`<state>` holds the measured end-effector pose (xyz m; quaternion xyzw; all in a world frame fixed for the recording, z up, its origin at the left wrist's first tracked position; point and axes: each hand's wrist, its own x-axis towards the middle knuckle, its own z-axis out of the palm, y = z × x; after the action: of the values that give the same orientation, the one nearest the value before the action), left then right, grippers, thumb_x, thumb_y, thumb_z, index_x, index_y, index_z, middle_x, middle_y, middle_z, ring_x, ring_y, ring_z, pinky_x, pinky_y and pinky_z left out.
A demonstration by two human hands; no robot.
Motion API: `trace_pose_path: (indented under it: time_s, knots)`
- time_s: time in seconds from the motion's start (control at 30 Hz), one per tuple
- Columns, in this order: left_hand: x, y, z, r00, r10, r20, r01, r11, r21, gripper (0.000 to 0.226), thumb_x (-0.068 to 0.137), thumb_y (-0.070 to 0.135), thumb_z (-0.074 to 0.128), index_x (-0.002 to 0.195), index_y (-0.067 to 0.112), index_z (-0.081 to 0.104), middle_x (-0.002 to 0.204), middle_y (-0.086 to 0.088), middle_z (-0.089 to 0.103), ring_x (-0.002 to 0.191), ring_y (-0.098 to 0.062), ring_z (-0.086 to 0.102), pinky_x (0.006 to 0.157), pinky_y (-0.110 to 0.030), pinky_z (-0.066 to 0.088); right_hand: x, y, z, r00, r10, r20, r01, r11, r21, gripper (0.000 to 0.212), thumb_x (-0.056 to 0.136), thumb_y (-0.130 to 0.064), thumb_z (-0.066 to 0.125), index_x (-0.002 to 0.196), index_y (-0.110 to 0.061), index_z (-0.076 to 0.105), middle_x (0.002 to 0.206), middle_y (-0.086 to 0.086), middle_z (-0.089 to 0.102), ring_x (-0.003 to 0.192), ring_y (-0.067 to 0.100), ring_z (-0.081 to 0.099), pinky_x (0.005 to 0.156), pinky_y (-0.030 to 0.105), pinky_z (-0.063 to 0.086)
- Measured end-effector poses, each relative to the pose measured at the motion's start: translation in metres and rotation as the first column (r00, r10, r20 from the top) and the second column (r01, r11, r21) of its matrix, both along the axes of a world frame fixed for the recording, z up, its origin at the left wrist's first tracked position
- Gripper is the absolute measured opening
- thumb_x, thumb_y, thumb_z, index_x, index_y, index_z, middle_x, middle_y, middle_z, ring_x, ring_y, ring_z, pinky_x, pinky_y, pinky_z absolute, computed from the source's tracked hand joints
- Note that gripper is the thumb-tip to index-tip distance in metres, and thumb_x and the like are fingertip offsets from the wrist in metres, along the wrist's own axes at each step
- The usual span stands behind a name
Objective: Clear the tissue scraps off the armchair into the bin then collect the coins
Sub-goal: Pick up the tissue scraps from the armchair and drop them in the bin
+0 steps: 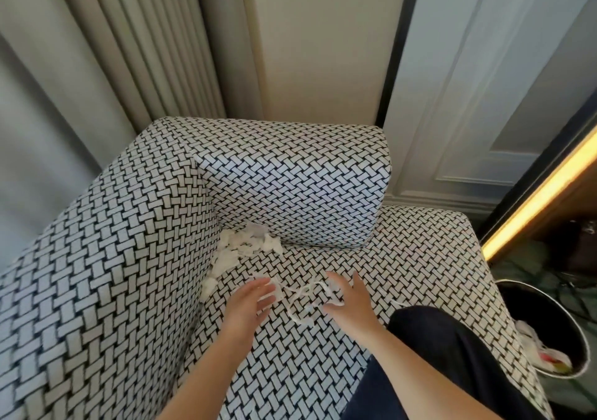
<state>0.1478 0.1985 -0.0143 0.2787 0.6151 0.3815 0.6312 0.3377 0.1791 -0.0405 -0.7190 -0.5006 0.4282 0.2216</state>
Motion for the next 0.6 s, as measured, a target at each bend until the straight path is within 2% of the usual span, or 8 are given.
trace_pose_path:
  time_s: [0.07, 0.13, 0.23, 0.33, 0.43, 0.53, 0.6]
  knots:
    - [-0.007, -0.007, -0.007, 0.989, 0.016, -0.149, -0.008, 0.999, 0.051, 0.016, 0.093, 0.011, 0.053, 0.1, 0.02, 0.064, 0.116, 0.001, 0.061, 0.108, -0.018, 0.057, 0.098, -0.036, 0.044, -0.003, -0.003, -0.007, 0.983, 0.13, 0.129, -0.126, 0.991, -0.043, 0.069, 0.09, -0.024, 0.059, 0.145, -0.043, 0.023, 0.157, 0.007, -0.017, 0.145, 0.029, -0.012, 0.117, 0.044, 0.006]
    - [-0.013, -0.014, -0.021, 0.933, 0.014, -0.359, 0.03, 0.993, 0.117, 0.023, 0.093, 0.009, 0.051, 0.105, 0.025, 0.062, 0.126, 0.005, 0.053, 0.12, -0.016, 0.047, 0.104, -0.035, 0.036, -0.006, -0.004, -0.015, 0.935, 0.261, 0.24, -0.24, 0.964, -0.112, 0.073, 0.092, -0.03, 0.056, 0.148, -0.045, 0.011, 0.156, 0.008, -0.022, 0.144, 0.033, -0.017, 0.117, 0.046, 0.002]
    - [-0.018, -0.015, -0.036, 0.83, -0.028, -0.558, 0.102, 0.99, 0.101, 0.035, 0.09, 0.012, 0.055, 0.115, 0.035, 0.057, 0.145, -0.004, 0.038, 0.136, -0.021, 0.029, 0.114, -0.042, 0.024, -0.005, -0.003, -0.021, 0.858, 0.381, 0.344, -0.335, 0.923, -0.187, 0.077, 0.092, -0.04, 0.051, 0.15, -0.04, 0.001, 0.157, 0.003, -0.022, 0.142, 0.037, -0.021, 0.116, 0.047, -0.003]
    - [-0.014, -0.01, -0.039, 0.77, -0.159, -0.618, 0.178, 0.983, -0.032, 0.04, 0.091, 0.022, 0.055, 0.128, 0.038, 0.051, 0.155, -0.008, 0.017, 0.143, -0.028, 0.007, 0.116, -0.04, 0.011, -0.004, -0.003, -0.023, 0.84, 0.412, 0.353, -0.368, 0.911, -0.188, 0.079, 0.093, -0.039, 0.051, 0.152, -0.027, 0.001, 0.158, -0.001, -0.016, 0.143, 0.032, -0.019, 0.116, 0.043, -0.005]
    - [-0.005, -0.001, -0.037, 0.708, -0.287, -0.645, 0.292, 0.951, -0.103, 0.043, 0.094, 0.027, 0.048, 0.135, 0.038, 0.044, 0.157, 0.001, 0.008, 0.143, -0.027, -0.007, 0.115, -0.039, 0.004, -0.004, -0.005, -0.022, 0.868, 0.411, 0.279, -0.399, 0.911, -0.102, 0.078, 0.093, -0.029, 0.052, 0.152, -0.016, 0.003, 0.159, -0.004, -0.009, 0.146, 0.016, -0.011, 0.114, 0.028, -0.003]
    - [0.002, 0.007, -0.041, 0.66, -0.342, -0.669, 0.37, 0.923, -0.106, 0.042, 0.095, 0.024, 0.045, 0.137, 0.027, 0.044, 0.155, 0.002, 0.017, 0.144, -0.025, -0.002, 0.115, -0.036, 0.005, -0.005, -0.009, -0.02, 0.874, 0.404, 0.271, -0.412, 0.911, -0.029, 0.072, 0.093, -0.024, 0.053, 0.151, -0.013, 0.012, 0.158, -0.006, 0.008, 0.145, 0.009, 0.008, 0.104, 0.014, 0.002]
    - [0.008, 0.009, -0.044, 0.64, -0.336, -0.691, 0.386, 0.918, -0.09, 0.041, 0.095, 0.022, 0.047, 0.136, 0.018, 0.048, 0.151, -0.002, 0.029, 0.143, -0.025, 0.01, 0.115, -0.035, 0.011, -0.008, -0.01, -0.02, 0.872, 0.392, 0.293, -0.408, 0.913, -0.006, 0.068, 0.092, -0.024, 0.055, 0.15, -0.013, 0.021, 0.154, -0.004, 0.019, 0.142, 0.009, 0.018, 0.108, 0.014, 0.007]
